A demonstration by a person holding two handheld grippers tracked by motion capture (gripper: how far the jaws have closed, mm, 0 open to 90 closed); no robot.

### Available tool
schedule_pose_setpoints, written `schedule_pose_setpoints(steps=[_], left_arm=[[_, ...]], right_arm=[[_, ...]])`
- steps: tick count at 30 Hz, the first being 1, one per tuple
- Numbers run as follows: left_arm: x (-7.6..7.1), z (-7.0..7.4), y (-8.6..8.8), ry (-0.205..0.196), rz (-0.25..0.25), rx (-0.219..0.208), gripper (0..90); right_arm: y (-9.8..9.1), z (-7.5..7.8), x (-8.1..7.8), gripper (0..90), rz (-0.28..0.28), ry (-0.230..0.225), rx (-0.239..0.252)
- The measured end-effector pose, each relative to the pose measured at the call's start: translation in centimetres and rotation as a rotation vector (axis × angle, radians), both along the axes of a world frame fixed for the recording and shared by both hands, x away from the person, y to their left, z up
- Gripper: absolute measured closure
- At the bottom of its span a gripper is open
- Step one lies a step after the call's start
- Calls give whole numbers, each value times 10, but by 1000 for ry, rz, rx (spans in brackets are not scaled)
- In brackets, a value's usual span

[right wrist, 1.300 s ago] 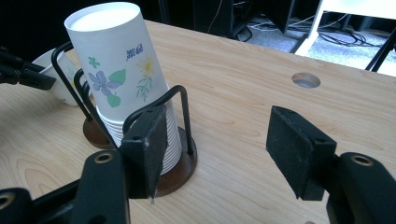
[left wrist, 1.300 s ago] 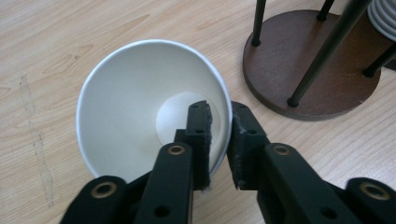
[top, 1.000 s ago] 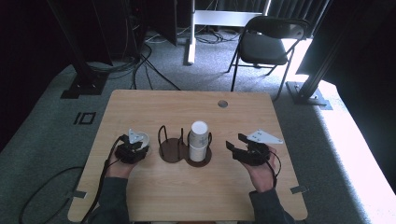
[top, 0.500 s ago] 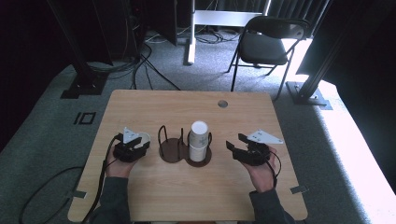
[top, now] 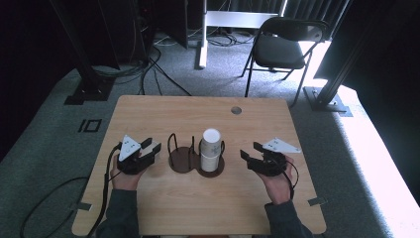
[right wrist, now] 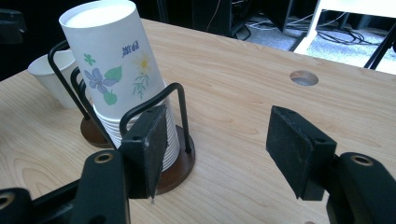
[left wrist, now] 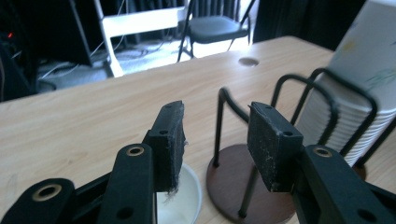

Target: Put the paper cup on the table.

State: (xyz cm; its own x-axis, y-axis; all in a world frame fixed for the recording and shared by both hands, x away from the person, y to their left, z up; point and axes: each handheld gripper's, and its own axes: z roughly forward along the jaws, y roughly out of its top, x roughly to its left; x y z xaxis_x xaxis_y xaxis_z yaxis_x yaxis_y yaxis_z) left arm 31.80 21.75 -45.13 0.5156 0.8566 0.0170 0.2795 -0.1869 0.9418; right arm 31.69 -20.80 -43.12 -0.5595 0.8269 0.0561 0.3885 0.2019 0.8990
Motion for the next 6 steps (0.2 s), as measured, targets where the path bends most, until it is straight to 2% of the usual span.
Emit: schedule_pose_setpoints(steps=[2, 6], left_arm=[[0, 1, -1, -2, -6, 7, 563], [2, -2, -2, 25, 7, 41, 563]], right_arm=[[0, 0, 0, 381, -2, 4, -1], [-1, -2, 2, 380, -3, 8, -1]])
